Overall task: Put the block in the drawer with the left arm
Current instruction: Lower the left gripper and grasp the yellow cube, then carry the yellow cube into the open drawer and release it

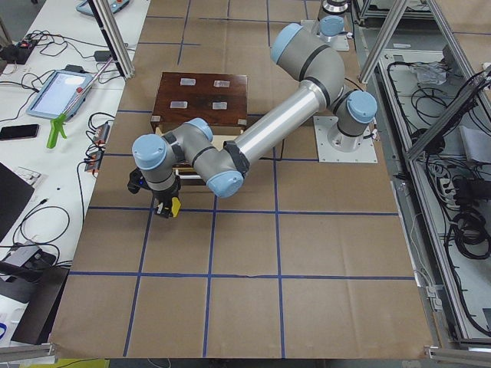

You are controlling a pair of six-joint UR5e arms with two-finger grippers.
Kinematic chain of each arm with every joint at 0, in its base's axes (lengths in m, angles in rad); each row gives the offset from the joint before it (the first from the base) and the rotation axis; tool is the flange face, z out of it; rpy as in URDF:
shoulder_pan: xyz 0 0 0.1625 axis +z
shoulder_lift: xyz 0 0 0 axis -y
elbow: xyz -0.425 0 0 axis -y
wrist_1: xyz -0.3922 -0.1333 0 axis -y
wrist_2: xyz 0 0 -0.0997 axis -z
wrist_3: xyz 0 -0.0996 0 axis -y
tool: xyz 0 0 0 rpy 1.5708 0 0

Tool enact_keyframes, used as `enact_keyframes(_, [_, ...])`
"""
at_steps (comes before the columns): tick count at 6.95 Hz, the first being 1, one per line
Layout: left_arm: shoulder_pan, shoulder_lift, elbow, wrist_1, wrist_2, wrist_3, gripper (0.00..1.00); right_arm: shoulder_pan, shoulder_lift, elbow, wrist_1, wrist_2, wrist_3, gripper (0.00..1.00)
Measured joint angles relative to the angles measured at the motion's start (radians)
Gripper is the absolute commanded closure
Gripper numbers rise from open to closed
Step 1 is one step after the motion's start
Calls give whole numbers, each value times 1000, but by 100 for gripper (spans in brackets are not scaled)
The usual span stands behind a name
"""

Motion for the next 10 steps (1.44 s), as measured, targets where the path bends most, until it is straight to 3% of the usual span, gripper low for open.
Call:
enact_keyframes(5, [-53,277,-215,-115,17,-174,76,0,0,0,0,0,0,0])
enact_keyframes(8, [-190,376,-314,-135,5,-377,76,0,-1,0,0,0,0,0])
enact_keyframes(10, [-228,381,-359,-125,-3,-458,76,0,0,0,0,0,-1,0])
